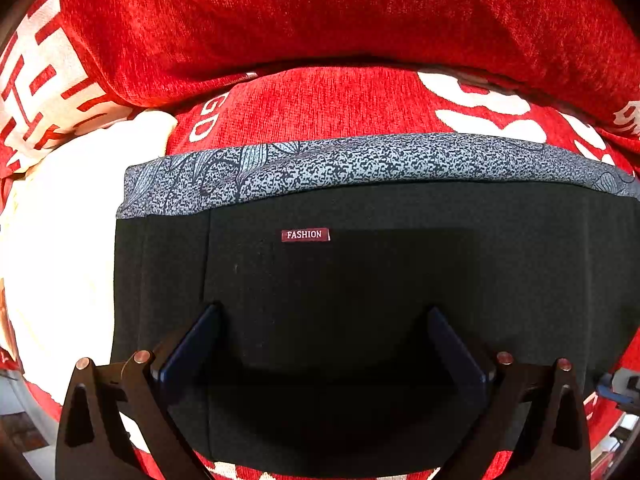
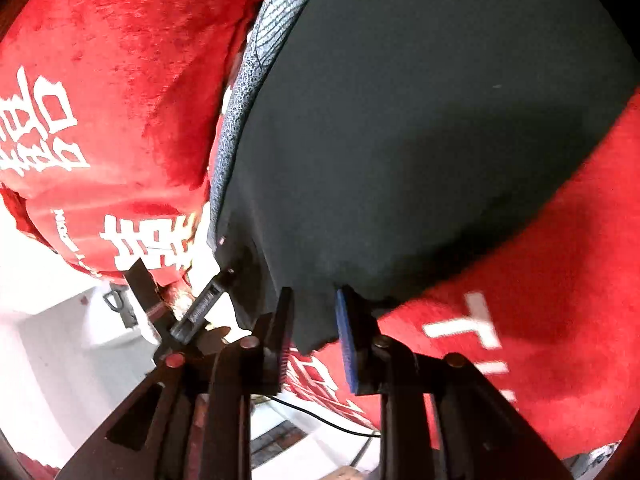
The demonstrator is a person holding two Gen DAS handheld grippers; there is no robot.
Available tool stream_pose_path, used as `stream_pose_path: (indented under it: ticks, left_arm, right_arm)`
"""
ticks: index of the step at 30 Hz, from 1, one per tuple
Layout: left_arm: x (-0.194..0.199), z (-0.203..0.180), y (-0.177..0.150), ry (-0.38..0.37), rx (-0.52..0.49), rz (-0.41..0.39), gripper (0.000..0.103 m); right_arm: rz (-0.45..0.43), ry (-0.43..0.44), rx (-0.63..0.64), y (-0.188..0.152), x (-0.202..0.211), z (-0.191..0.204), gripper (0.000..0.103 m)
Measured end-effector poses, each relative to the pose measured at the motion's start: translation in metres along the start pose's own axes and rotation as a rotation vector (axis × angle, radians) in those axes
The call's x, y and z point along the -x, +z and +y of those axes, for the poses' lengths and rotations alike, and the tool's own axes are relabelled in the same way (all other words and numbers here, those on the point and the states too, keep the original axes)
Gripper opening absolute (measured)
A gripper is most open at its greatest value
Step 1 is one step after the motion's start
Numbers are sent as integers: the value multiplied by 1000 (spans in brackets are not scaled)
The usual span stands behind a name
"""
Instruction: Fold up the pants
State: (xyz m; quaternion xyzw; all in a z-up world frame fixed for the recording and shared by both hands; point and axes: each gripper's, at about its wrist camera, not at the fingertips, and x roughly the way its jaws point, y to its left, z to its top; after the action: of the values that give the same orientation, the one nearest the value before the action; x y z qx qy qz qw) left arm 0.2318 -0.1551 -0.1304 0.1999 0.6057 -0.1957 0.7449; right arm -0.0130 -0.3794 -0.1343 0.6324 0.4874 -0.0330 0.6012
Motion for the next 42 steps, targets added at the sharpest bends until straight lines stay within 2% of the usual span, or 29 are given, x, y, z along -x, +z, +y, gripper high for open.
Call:
stream_pose_path:
  ticks: [3,7,12,17,18,19,21,26,28,29,31,34,37,40,42]
  left_arm:
    - [-1,2,-2,-1,0,-4,103]
    - [-1,3,-3,-2,0,0,103]
    - [-1,3,-4,-1,0,0,103]
    - [-1,2,-4,2,2,4,103]
    - [-1,2,-3,2,3,6,103]
    - [-1,2,-2,3,3,7,103]
    - [-2,2,-3,2,-1,-1,103]
    - [4,0,-2,13,-2,20,103]
    - [13,-6,-2,8,-22,19,103]
    - [19,-11,-3,-5,-36,10,103]
    - [30,-26,-6,-28,-66,-4,103]
    - [37,-57,-10,-74,-116,-11,103]
    - [30,-88,-14,-89,-161,14,103]
    - [16,-106,-22,-51,-197,47,103]
    - [15,-106,-26,-41,-198,41,103]
  right_arm:
    - [-44,-31,2,-2,9,-8,25]
    - [-97,-10,-62,0,23,-25,25]
    - [-145,-81,-61,-5,36,-25,31]
    - [-161,-53,-88,9,36,-31,30]
    - [-150,-42,-96,14,35,-29,11]
    - [-157,-45,-86,16,37,-26,5]
    - [-176,-56,-34,15,45,-15,5]
    - [-153,-149,-63,3,41,-35,5]
    - [-145,-243,-12,1,46,-26,16]
    - [-136,-302,33,2,50,-18,16]
    - [-151,-352,139,3,63,2,16]
    - [-237,-459,298,13,83,31,18]
    - [-268,-527,318,32,84,34,24]
    - [-206,-617,294,45,74,12,22]
    - [-216,-566,292,37,81,-5,22]
